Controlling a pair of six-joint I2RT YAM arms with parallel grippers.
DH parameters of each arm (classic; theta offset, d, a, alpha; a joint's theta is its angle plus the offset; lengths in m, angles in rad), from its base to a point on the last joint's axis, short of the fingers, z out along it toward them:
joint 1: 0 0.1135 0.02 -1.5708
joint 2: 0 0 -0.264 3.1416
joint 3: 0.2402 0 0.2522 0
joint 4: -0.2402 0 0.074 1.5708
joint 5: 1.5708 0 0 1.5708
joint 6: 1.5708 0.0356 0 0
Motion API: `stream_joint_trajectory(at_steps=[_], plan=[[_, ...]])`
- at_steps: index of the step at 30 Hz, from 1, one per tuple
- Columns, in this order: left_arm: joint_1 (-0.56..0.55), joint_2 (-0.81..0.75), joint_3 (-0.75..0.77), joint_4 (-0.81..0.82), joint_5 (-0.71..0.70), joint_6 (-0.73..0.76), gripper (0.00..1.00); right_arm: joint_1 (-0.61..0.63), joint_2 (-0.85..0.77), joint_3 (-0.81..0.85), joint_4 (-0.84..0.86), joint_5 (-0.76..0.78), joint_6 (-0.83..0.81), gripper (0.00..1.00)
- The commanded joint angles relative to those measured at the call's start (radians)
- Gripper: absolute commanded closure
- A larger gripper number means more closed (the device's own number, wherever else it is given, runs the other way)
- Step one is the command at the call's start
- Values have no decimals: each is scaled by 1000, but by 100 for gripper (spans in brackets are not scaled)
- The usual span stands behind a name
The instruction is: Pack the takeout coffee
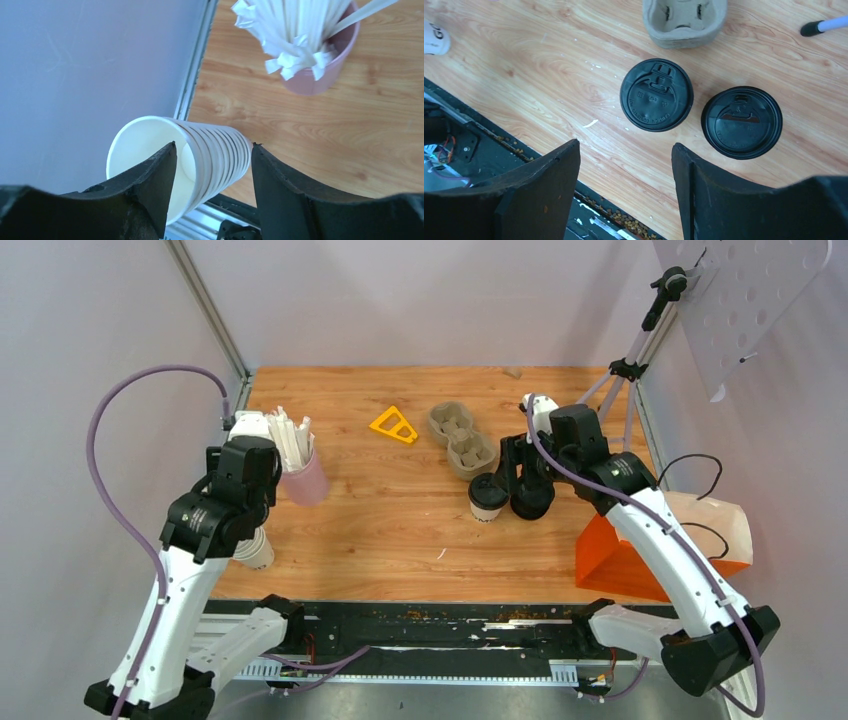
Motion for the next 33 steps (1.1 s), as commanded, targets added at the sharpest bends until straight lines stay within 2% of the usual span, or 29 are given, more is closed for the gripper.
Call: stream_joint_trajectory(at_steps=[1, 5, 9, 11, 14, 18, 21, 27, 33], plan=[[102, -2, -51, 71, 23, 58, 39, 1, -45, -33, 93, -78, 32, 32], [169, -10, -93, 91, 74, 76, 52, 2, -35, -40, 93, -95, 19, 32], [174, -16, -96, 103, 123, 62, 66, 1, -32, -52, 88, -93, 3, 32], [174, -14, -88, 101, 135, 54, 69, 1, -32, -60, 92, -92, 0, 32], [174, -11, -65, 87, 143, 50, 70, 1, -28, -69, 100, -96, -1, 32], [174, -4, -28, 65, 158, 50, 62, 1, -19, -78, 112, -106, 1, 31], [174, -5, -19, 52, 167, 51, 61, 1, -11, -78, 114, -116, 1, 31], [174, -10, -18, 33, 200, 51, 72, 1, -14, -73, 107, -114, -2, 31], [174, -15, -15, 33, 199, 64, 79, 1, -25, -75, 101, -111, 1, 31]])
